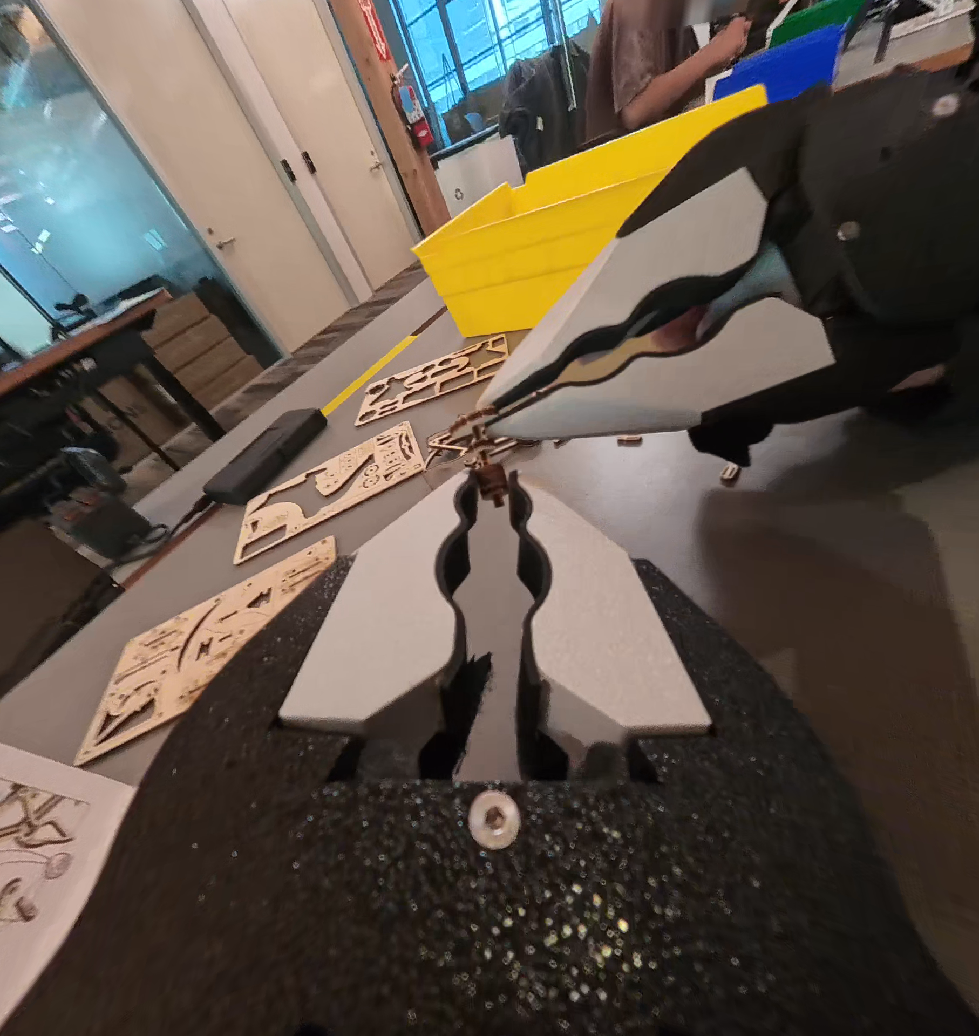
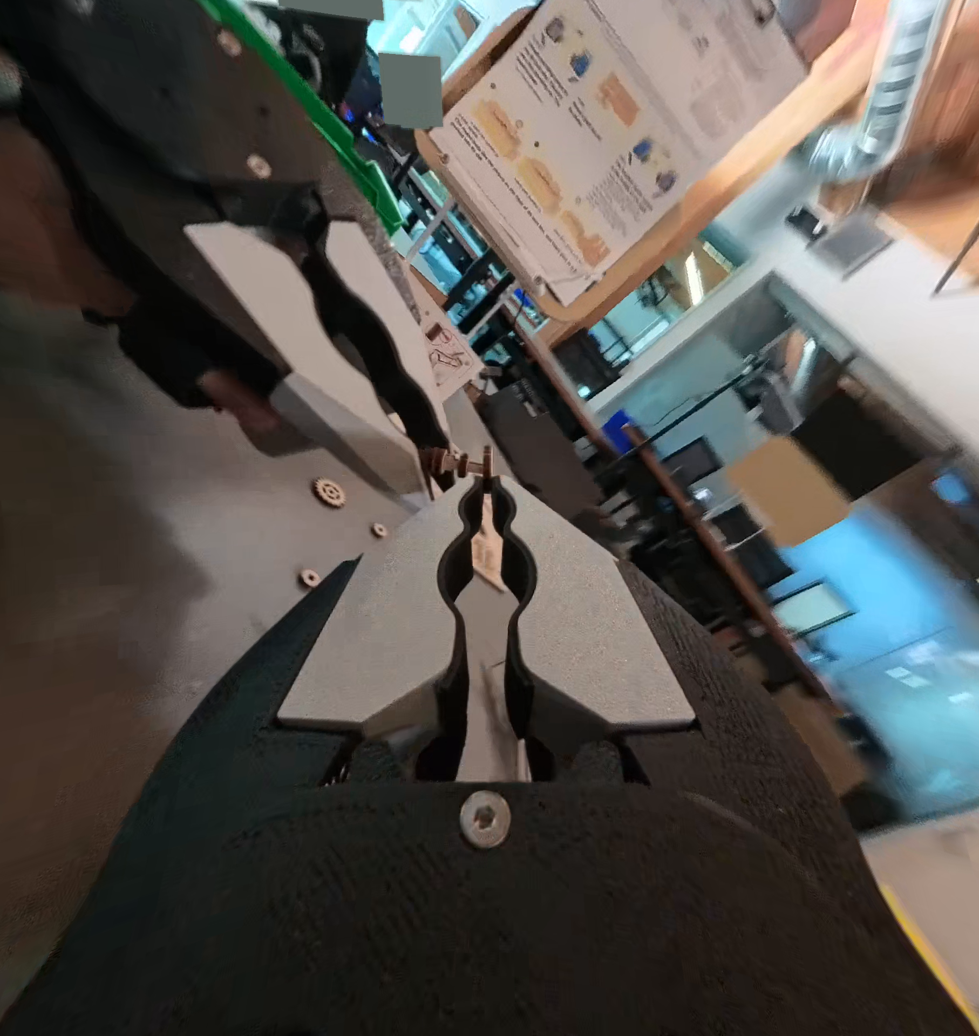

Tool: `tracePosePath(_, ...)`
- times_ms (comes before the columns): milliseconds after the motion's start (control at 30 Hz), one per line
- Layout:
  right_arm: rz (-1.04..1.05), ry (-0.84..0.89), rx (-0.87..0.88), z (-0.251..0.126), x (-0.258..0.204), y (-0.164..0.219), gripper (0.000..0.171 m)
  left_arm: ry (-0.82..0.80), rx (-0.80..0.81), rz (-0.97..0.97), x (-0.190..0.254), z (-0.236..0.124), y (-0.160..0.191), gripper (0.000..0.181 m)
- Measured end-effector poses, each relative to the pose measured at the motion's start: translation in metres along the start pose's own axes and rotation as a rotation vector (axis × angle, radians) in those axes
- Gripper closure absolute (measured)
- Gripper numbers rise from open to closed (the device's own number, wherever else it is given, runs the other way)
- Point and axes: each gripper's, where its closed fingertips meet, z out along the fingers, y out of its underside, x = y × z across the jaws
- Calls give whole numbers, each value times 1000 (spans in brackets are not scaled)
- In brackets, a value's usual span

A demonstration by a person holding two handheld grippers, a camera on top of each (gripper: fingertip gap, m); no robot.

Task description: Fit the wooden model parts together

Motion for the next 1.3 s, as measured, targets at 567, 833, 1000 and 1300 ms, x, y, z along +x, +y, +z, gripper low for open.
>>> tracePosePath(567, 138, 98, 118, -13, 12, -29, 171, 68, 199, -185, 7, -11, -31, 175)
tracePosePath(833, 27, 134, 117, -13, 11, -30, 171, 125, 232, -318, 10, -11, -32, 175)
tracePosePath(1000, -40, 126, 124, -15, 9, -32, 171, 173, 252, -322, 13, -12, -31, 175)
tracePosePath(1300, 333, -227, 209, -23, -7, -22, 160, 250, 98, -10, 22, -11, -8, 175)
